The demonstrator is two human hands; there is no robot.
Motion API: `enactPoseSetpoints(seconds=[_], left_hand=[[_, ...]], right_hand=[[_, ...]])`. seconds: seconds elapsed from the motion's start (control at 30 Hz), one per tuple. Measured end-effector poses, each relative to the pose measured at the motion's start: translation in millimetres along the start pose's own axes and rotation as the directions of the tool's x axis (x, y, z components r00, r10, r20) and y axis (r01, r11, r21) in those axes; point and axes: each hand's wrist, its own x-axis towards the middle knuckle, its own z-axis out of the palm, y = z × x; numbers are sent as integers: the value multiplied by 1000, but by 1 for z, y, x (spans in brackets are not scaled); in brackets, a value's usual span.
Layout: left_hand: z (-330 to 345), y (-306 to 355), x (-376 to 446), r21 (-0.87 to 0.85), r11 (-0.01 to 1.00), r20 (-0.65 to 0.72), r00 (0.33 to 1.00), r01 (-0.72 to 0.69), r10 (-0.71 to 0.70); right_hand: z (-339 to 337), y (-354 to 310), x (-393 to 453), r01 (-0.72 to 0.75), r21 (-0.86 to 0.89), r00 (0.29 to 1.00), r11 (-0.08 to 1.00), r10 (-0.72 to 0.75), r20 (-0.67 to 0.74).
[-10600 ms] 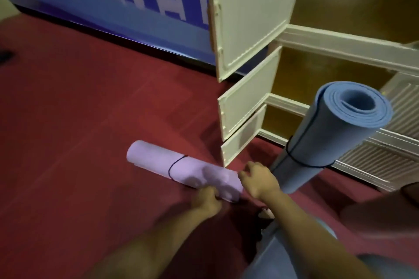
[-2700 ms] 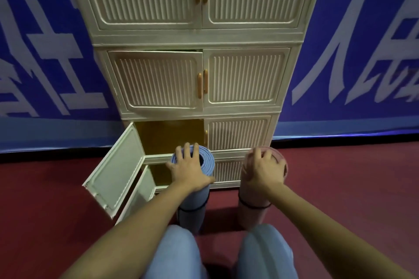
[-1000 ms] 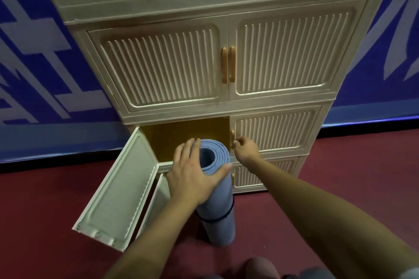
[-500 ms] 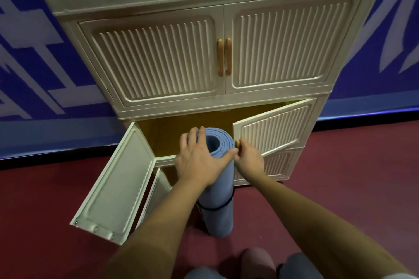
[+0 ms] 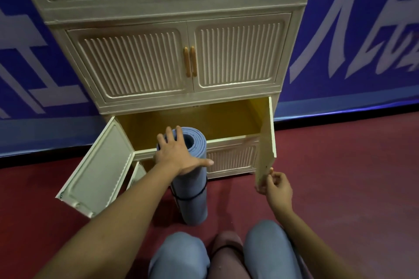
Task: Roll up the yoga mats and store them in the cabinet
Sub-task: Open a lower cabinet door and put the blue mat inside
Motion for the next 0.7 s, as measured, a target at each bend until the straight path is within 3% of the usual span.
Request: enactPoseSetpoints(seconds=[0.1, 0.17, 0.27, 0.33, 0.4, 0.47, 0.5, 0.6, 0.7], left_hand=[[8, -1, -10, -21, 1000, -60, 998, 19, -21], [19, -3, -18, -57, 998, -162, 986, 21, -30], [31, -1, -27, -100, 995, -292, 955, 29, -57], [34, 2, -28, -83, 996, -296, 954, 16, -40], [35, 6, -31, -114, 993, -303, 953, -27, -8], [37, 10, -35, -203, 975, -347, 938, -85, 9], [39, 10, -37, -233, 966, -375, 927, -113, 18], [43, 8, -34, -300, 934, -457, 889, -192, 36], [34, 1, -18, -541, 831, -476, 861, -126, -180]], right_hand=[[-20, -6, -4, -216, 360, 953, 908, 277, -126], [-20, -11, -18, -363, 522, 900, 772, 436, -19], [-1, -27, -36, -431, 573, 893, 697, 423, 157], [18, -40, -40, -371, 459, 928, 807, 328, 174], [42, -39, -44, -187, 210, 967, 960, 142, 212], [63, -31, -49, 35, -93, 950, 995, -5, 312], [69, -25, -50, 96, -225, 929, 970, -6, 369], [72, -19, -38, 35, -339, 930, 940, 93, 355], [70, -17, -28, 11, -341, 939, 940, 108, 328]])
